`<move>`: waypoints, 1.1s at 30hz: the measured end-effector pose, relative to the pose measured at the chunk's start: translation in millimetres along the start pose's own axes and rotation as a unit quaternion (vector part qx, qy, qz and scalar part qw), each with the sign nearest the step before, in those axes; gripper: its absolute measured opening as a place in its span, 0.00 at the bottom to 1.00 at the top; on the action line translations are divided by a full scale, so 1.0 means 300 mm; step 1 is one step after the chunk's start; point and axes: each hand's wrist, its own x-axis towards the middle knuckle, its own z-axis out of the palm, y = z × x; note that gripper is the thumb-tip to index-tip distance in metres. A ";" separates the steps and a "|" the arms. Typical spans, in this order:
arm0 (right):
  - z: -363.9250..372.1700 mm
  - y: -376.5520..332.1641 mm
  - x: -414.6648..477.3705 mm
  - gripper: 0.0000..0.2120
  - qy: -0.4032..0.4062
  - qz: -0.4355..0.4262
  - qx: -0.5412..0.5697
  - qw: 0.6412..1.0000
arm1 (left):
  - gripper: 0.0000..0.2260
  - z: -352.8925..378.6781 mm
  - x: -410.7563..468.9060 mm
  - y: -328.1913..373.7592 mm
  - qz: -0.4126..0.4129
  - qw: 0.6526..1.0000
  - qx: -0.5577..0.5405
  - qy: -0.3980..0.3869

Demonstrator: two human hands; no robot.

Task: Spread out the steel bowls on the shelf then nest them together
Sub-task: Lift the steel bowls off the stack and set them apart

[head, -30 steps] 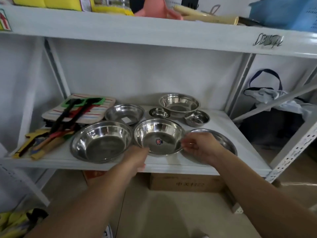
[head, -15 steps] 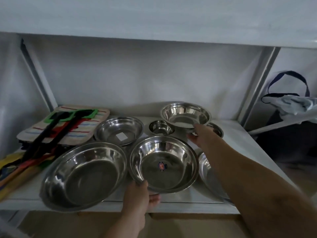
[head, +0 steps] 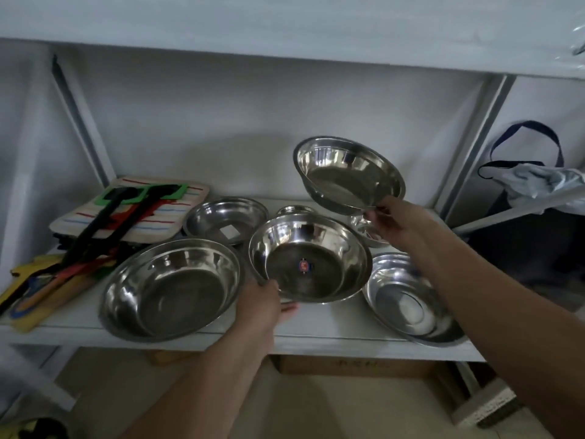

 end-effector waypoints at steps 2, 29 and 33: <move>-0.027 -0.027 -0.097 0.03 -0.040 0.005 -0.011 0.999 | 0.15 -0.009 -0.020 0.045 0.012 1.000 -0.009 -0.006; 0.430 0.369 -0.448 0.04 -0.138 0.016 -0.254 0.957 | 0.15 -0.695 -0.129 0.369 0.057 0.974 0.208 0.070; 0.473 0.484 -0.428 0.05 -0.128 0.019 -0.315 0.940 | 0.14 -0.778 -0.043 0.319 0.026 0.934 0.336 0.114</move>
